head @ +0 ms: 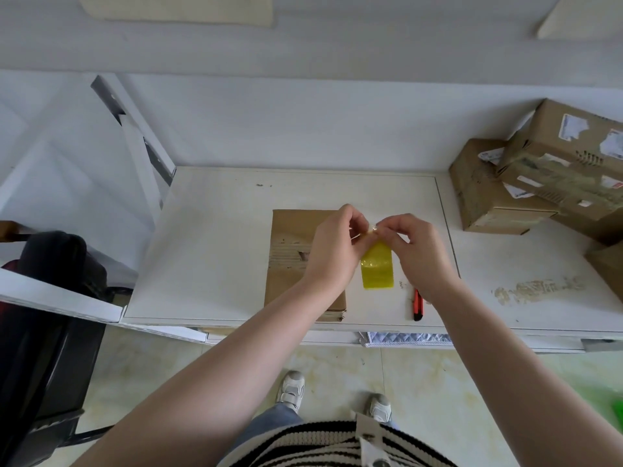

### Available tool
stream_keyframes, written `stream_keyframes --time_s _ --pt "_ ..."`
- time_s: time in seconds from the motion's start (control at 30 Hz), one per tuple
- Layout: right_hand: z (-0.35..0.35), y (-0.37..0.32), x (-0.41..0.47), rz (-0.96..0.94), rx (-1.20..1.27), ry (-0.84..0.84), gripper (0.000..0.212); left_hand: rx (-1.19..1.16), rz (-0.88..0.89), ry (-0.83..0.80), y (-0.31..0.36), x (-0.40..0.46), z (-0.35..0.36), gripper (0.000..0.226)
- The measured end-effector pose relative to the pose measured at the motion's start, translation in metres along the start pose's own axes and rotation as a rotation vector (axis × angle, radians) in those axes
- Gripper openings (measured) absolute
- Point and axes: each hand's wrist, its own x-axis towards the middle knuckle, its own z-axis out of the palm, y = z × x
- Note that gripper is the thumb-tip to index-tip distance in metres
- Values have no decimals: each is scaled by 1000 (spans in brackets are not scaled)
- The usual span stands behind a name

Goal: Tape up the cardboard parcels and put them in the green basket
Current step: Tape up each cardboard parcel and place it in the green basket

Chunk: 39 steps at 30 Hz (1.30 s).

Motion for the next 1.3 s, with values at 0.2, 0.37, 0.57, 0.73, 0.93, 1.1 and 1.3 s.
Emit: stream_keyframes --time_s 0.2,0.37,0.57,0.73,0.93,1.1,1.3 --pt "0 -3 2 73 76 -8 11 68 66 -56 -1 4 -5 28" --pt "3 -7 -2 126 158 -13 15 102 106 -108 1 10 -14 45" --pt "4 -11 -1 142 155 -8 11 86 33 -81 5 10 -11 12" --pt "6 -8 -4 128 138 -4 10 -23 -107 -49 -1 12 -13 13" --pt "4 -2 -4 85 185 54 11 -178 -274 -25 -8 15 -14 16" --pt "-6 10 1 287 278 60 23 -607 -583 -1 -14 20 -19 12" --pt "-3 16 -4 508 555 -135 37 -743 -713 -77 -20 22 -19 15"
